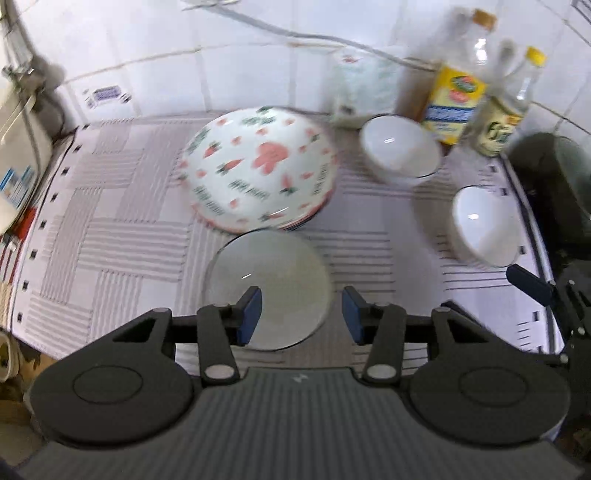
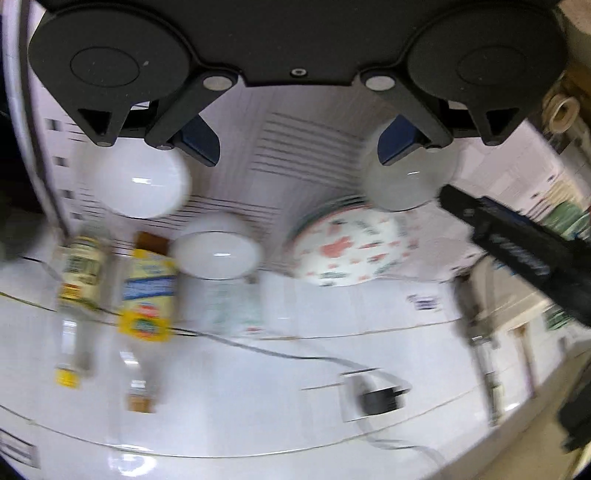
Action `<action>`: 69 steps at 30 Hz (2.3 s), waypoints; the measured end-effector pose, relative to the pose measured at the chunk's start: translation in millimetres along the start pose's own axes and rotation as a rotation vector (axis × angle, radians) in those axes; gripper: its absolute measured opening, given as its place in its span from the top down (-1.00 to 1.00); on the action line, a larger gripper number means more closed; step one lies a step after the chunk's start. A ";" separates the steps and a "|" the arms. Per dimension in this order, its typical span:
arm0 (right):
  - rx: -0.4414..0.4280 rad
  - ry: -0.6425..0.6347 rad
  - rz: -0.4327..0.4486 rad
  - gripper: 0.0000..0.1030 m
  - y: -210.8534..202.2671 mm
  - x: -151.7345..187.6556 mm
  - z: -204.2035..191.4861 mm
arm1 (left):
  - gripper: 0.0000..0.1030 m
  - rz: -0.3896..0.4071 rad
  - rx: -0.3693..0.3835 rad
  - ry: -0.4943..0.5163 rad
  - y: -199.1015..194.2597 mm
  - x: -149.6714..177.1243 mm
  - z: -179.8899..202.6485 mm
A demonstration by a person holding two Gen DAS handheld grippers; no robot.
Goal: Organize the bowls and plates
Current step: 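Move the left gripper to a second white bowl rim and close it, then lift the second white bowl with the left gripper toward the first bowl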
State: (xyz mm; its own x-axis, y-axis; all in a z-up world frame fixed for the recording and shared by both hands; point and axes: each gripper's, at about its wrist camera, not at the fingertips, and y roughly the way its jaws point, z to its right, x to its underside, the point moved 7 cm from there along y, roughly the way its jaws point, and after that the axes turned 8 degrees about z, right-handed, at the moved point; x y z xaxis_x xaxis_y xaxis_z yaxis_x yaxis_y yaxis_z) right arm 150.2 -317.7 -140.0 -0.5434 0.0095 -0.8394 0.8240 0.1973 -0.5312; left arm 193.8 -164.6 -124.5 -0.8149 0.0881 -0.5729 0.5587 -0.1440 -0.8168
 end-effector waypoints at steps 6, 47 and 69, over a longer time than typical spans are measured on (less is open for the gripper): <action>0.105 0.106 0.021 -0.65 -9.1 -6.9 61.3 | 0.09 0.030 0.069 0.047 9.9 -10.8 55.0; 0.242 0.630 -0.108 0.63 59.1 41.2 172.1 | 0.76 -0.068 0.211 0.060 141.3 -4.8 169.5; 0.058 0.628 -0.184 0.63 16.5 25.4 109.0 | 0.75 -0.083 0.116 0.051 56.5 16.0 109.0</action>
State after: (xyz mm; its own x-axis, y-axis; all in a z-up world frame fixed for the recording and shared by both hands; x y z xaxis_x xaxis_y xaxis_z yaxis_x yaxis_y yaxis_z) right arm 167.5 -421.0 -182.6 -0.6522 0.5543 -0.5172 0.7066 0.1973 -0.6795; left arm 195.5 -278.8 -172.4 -0.8471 0.1544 -0.5086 0.4653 -0.2469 -0.8500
